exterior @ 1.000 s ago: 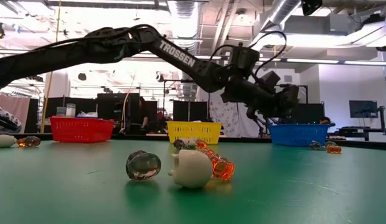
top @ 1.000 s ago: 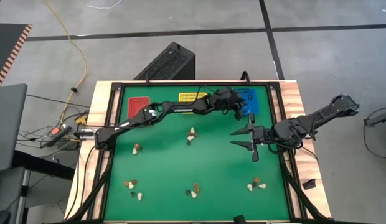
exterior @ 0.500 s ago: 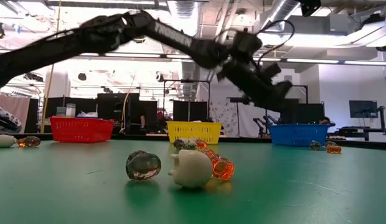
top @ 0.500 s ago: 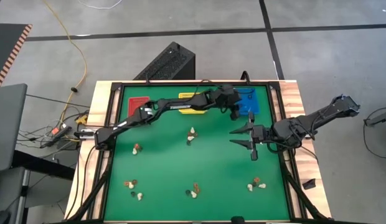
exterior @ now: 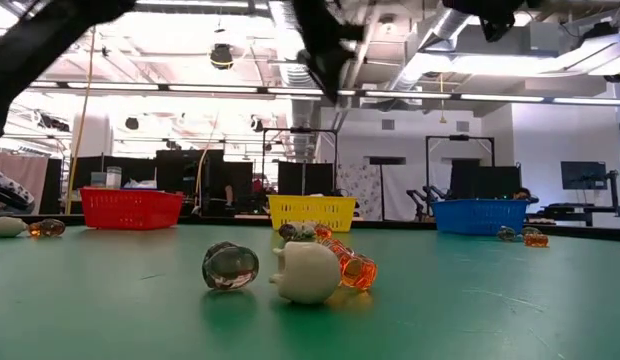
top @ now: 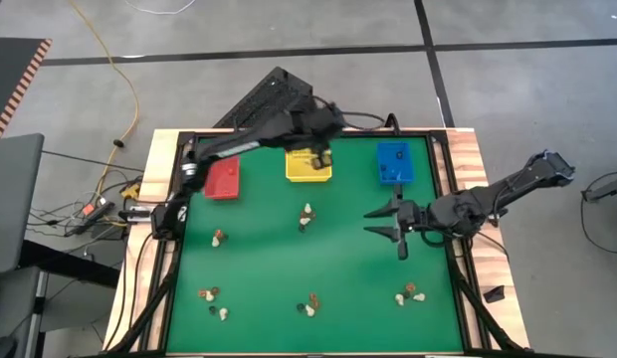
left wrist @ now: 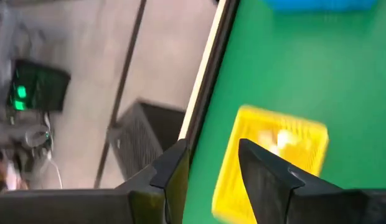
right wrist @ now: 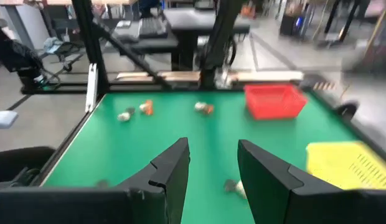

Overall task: Sort Halloween decoration
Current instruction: Put the purple skull toy into the blue bin

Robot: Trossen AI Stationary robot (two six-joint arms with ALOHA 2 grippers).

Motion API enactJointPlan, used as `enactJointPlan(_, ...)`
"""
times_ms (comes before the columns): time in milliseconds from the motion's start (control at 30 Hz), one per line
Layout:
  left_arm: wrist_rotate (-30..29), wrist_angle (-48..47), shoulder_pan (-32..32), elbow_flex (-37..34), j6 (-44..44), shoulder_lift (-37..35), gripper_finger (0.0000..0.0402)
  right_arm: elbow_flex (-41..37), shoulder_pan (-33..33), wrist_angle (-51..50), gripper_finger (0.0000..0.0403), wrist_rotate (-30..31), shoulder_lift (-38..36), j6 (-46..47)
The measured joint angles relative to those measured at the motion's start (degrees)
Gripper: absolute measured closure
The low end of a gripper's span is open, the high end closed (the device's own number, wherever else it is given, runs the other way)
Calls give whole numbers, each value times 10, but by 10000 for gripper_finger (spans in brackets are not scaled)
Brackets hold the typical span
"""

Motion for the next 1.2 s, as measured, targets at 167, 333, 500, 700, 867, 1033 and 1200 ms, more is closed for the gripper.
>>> enactJointPlan(167,-2,-132,-5,0,-75,-89,286,0,24,-50,235,0,56,124)
enactJointPlan(333,-6,-232,-30,0,-133,-165,303,0,50,-181,235,30,108,336)
enactJointPlan(500,-16,-273,-101,-13,-194,-232,317,0,65,-319,235,163,154,556)
enactJointPlan(700,-114,-251,-244,-155,-251,-344,324,0,65,-424,235,256,215,796)
enactJointPlan(867,-246,-127,-363,-385,-308,-469,325,0,41,-498,235,266,277,913)
enactJointPlan(1033,-277,108,-422,-634,-292,-586,325,0,0,-514,235,228,327,948)
enactJointPlan(1200,-236,336,-431,-817,-233,-673,325,0,-35,-519,235,198,356,949)
